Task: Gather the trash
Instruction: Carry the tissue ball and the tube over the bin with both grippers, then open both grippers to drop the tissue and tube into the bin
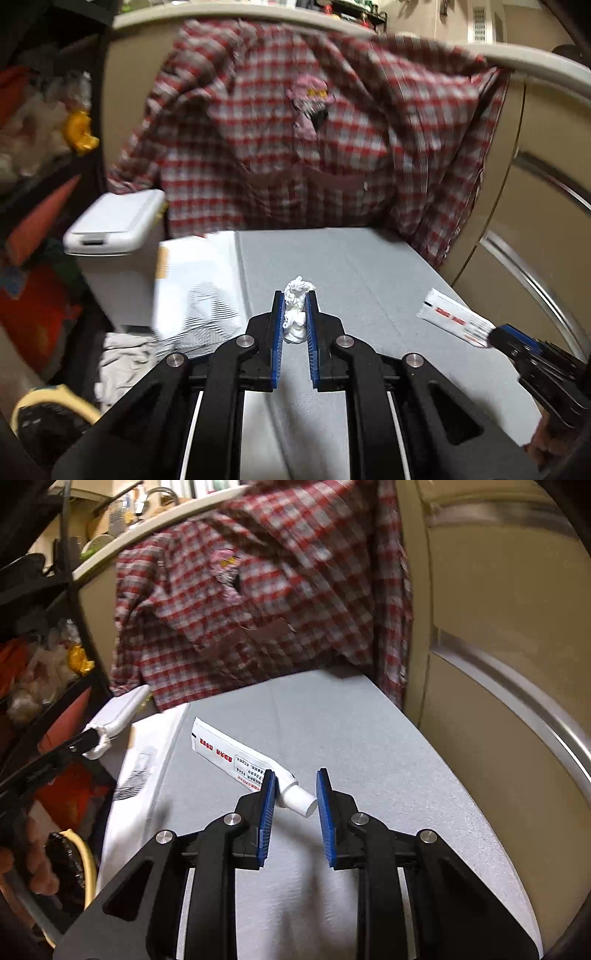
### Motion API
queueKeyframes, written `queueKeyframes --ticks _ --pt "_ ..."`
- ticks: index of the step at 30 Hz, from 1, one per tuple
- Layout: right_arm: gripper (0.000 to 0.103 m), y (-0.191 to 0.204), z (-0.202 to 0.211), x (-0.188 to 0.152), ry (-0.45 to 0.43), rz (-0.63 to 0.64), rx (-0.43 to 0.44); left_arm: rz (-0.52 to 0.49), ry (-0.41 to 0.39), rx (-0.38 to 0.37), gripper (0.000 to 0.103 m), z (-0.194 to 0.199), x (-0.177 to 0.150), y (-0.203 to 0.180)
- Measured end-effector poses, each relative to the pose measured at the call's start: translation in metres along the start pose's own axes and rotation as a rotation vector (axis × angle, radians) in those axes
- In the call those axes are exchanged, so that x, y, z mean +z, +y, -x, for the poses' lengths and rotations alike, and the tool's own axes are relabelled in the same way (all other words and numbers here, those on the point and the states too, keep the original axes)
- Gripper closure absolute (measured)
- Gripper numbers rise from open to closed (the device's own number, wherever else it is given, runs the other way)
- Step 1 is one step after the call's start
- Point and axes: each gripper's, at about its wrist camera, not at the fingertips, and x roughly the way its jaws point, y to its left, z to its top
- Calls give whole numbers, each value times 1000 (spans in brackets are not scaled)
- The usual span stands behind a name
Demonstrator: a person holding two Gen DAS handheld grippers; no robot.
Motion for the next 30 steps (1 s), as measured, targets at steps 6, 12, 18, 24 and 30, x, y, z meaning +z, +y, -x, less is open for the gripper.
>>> queueKeyframes --ticks 6,12,18,24,30 --pt "80 54 35 -2 -35 70 90 21 -20 96 92 80 -10 24" --pt "80 118 67 -21 -33 147 202 73 -37 189 92 145 -28 60" --pt "80 182 85 -46 -15 229 302 108 -35 277 92 187 -46 97" --pt "80 235 88 -71 23 297 356 140 -29 351 92 210 -61 130" --pt "80 278 78 -96 71 371 377 190 1 382 92 208 -82 157"
